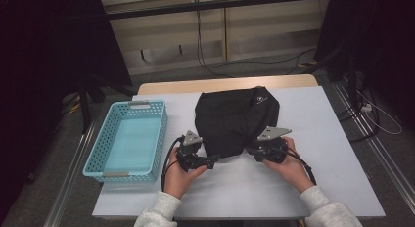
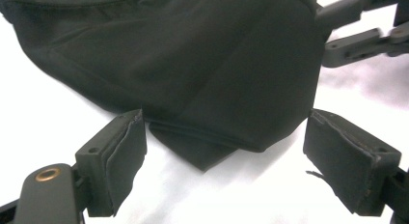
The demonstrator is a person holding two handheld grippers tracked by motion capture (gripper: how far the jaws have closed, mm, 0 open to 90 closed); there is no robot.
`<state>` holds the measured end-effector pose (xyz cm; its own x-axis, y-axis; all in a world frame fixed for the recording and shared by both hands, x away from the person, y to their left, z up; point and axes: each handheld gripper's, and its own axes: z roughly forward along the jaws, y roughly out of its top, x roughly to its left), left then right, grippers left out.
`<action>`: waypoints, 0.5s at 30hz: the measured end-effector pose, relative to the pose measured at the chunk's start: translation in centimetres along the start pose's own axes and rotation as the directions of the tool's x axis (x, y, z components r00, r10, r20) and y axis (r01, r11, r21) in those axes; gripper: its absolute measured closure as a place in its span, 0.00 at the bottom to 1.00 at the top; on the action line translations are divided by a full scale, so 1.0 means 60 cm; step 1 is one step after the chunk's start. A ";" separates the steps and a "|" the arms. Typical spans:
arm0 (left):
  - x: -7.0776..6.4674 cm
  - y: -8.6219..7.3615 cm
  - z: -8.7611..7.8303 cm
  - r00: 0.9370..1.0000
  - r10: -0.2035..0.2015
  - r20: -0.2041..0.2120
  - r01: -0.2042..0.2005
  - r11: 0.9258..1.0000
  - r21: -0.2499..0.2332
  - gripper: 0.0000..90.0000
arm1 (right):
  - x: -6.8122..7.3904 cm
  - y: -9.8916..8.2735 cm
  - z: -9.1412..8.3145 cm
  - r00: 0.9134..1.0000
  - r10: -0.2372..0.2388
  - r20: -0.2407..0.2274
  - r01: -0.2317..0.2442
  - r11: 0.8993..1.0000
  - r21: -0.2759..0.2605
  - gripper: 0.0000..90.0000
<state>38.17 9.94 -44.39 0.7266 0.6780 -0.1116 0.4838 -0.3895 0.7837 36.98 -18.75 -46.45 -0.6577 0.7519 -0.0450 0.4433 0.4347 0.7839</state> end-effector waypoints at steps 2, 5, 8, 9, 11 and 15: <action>0.001 0.000 -0.002 1.000 -0.005 -0.003 0.005 1.000 -0.001 0.17 | 0.002 -0.004 0.009 1.000 -0.008 -0.002 0.008 1.000 0.020 0.92; 0.001 0.000 -0.005 1.000 -0.003 -0.004 0.003 1.000 -0.003 0.17 | 0.003 -0.003 0.009 1.000 -0.017 0.000 0.017 0.999 0.029 1.00; 0.002 -0.001 -0.005 1.000 -0.009 -0.005 0.009 1.000 -0.006 0.17 | -0.002 -0.003 0.007 1.000 -0.007 0.019 0.007 1.000 0.019 1.00; 0.003 -0.002 -0.004 1.000 -0.008 -0.006 0.008 1.000 -0.004 0.17 | -0.004 -0.003 0.005 1.000 0.001 0.010 -0.001 1.000 0.010 1.00; 0.003 -0.003 -0.002 1.000 -0.007 -0.006 0.007 1.000 -0.002 0.17 | -0.007 -0.002 -0.002 1.000 0.015 0.002 -0.015 1.000 -0.004 1.00; -0.001 -0.004 0.004 1.000 0.000 -0.002 0.000 1.000 0.011 0.17 | -0.017 0.002 -0.029 0.999 0.053 -0.007 -0.053 0.996 -0.065 1.00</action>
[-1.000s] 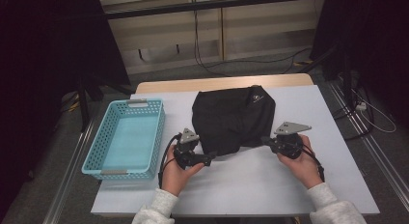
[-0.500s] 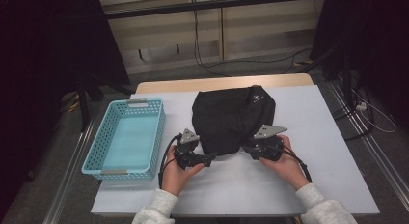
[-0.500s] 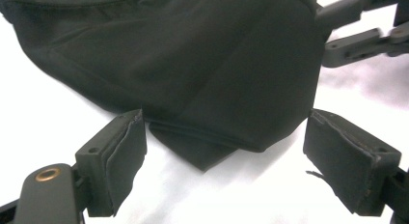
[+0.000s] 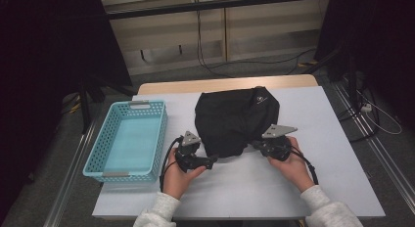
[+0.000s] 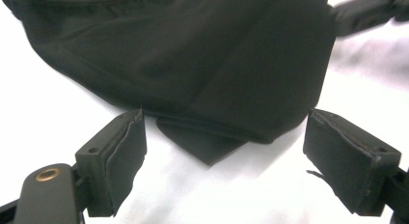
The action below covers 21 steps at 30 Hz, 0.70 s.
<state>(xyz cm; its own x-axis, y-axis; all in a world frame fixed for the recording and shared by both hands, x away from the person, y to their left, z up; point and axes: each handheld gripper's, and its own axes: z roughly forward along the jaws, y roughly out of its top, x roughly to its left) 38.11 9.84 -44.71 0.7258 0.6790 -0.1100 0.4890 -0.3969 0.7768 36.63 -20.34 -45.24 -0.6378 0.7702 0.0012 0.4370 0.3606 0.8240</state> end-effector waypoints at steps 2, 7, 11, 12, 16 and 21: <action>-0.001 0.000 0.002 1.000 0.001 0.005 -0.001 1.000 0.003 0.17 | -0.009 -0.001 -0.014 1.000 0.007 0.013 -0.007 1.000 -0.014 1.00; -0.004 0.001 0.006 1.000 -0.005 0.007 0.005 1.000 -0.001 0.18 | -0.018 -0.004 -0.044 0.999 0.023 0.023 -0.021 0.998 -0.051 1.00; -0.004 0.002 0.008 1.000 0.008 0.008 -0.009 1.000 0.004 0.19 | -0.027 -0.008 -0.058 0.999 0.030 0.043 -0.027 0.998 -0.062 1.00; -0.004 0.002 0.008 1.000 0.008 0.010 -0.008 1.000 0.009 0.19 | -0.030 -0.011 -0.059 0.998 0.037 0.045 -0.034 0.998 -0.060 1.00; -0.005 0.003 0.008 1.000 0.008 0.010 -0.008 1.000 0.005 0.19 | -0.038 -0.022 -0.061 0.997 0.048 0.054 -0.046 0.998 -0.041 1.00; -0.004 0.004 0.007 1.000 0.003 0.008 -0.003 1.000 0.000 0.19 | -0.044 -0.030 -0.067 0.997 0.044 0.069 -0.042 0.999 -0.027 1.00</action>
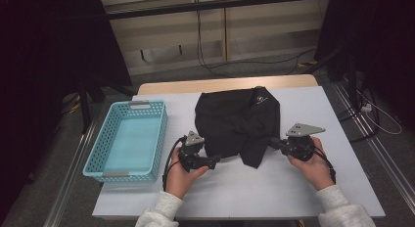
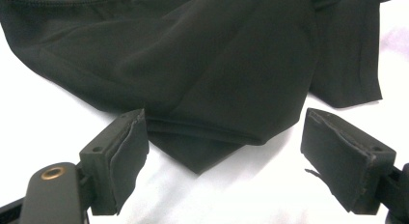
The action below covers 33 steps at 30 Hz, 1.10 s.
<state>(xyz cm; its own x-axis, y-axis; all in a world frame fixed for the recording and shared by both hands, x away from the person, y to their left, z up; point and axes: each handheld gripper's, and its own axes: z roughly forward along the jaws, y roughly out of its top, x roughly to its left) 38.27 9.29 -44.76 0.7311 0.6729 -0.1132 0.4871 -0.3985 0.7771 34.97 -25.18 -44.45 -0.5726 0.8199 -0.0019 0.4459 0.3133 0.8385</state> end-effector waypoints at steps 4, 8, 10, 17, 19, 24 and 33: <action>0.002 0.000 -0.001 1.000 -0.001 -0.002 0.001 1.000 0.000 0.19 | 0.005 -0.001 -0.004 1.000 -0.028 0.005 0.028 0.999 0.021 1.00; 0.005 0.001 -0.005 1.000 -0.004 -0.007 0.004 1.000 -0.011 0.19 | 0.002 -0.009 -0.013 0.999 -0.030 0.019 0.030 0.999 0.027 1.00; 0.004 0.001 -0.006 1.000 -0.015 -0.006 0.015 1.000 -0.016 0.19 | -0.007 -0.014 -0.020 1.000 -0.014 0.025 0.013 0.999 0.034 1.00; 0.002 0.002 -0.005 1.000 -0.003 -0.004 0.003 1.000 -0.006 0.19 | -0.025 -0.031 -0.034 0.998 -0.002 0.061 -0.002 0.998 0.065 1.00; 0.000 0.003 -0.005 1.000 -0.004 0.000 0.004 1.000 -0.006 0.19 | -0.026 -0.034 -0.034 0.998 0.008 0.057 -0.012 0.998 0.067 1.00; 0.001 0.003 -0.006 1.000 0.005 0.000 -0.005 1.000 -0.007 0.19 | -0.034 -0.039 -0.047 0.998 0.017 0.066 -0.021 0.998 0.060 1.00; -0.002 0.005 -0.006 1.000 0.005 0.003 -0.005 1.000 -0.012 0.19 | -0.055 -0.050 -0.061 0.988 0.052 0.144 -0.061 0.996 0.058 0.93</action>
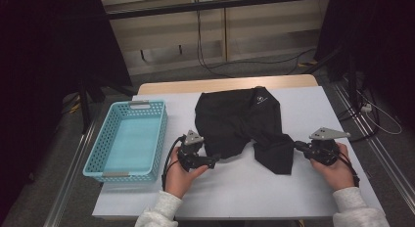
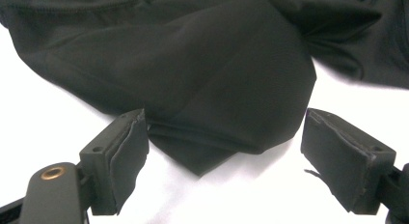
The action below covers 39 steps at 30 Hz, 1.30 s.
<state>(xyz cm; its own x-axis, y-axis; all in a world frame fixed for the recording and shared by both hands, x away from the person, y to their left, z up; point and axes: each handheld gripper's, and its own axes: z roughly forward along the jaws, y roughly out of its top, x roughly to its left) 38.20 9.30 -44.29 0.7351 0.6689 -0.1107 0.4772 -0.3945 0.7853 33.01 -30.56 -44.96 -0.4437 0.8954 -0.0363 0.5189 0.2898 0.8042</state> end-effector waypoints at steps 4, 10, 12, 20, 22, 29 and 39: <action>0.001 -0.002 0.003 1.000 0.005 0.003 -0.005 1.000 0.014 0.19 | 0.016 0.013 -0.002 0.999 -0.026 -0.021 0.026 0.999 -0.020 0.83; 0.000 -0.002 0.003 1.000 0.003 0.006 -0.003 1.000 0.012 0.19 | 0.031 0.026 -0.003 0.998 -0.062 0.000 0.062 0.998 -0.033 0.70; -0.001 -0.002 0.003 1.000 0.003 0.009 -0.003 1.000 0.013 0.19 | 0.030 0.029 -0.009 0.998 -0.046 -0.045 0.041 0.994 -0.102 0.67; -0.004 -0.002 0.007 1.000 0.003 0.012 -0.003 1.000 0.018 0.19 | 0.077 0.035 0.014 0.979 -0.100 -0.178 0.088 0.994 -0.072 0.62; -0.004 -0.002 0.007 1.000 0.001 0.014 -0.002 1.000 0.020 0.19 | 0.095 0.033 0.028 0.971 -0.117 -0.210 0.110 0.993 -0.044 0.61; -0.005 -0.002 0.006 1.000 0.008 0.012 -0.008 1.000 0.017 0.19 | 0.136 0.027 0.058 0.952 -0.175 -0.249 0.182 0.983 0.006 0.61; -0.006 0.000 0.005 1.000 0.009 0.013 -0.009 1.000 0.017 0.19 | 0.146 0.022 0.073 0.956 -0.213 -0.201 0.219 0.976 0.011 0.80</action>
<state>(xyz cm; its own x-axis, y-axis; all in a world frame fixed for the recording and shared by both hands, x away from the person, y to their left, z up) 38.08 8.87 -44.45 0.7457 0.6568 -0.1118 0.4787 -0.4115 0.7755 33.02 -20.87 -46.85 -0.6814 0.7268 -0.0868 0.4166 0.4826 0.7704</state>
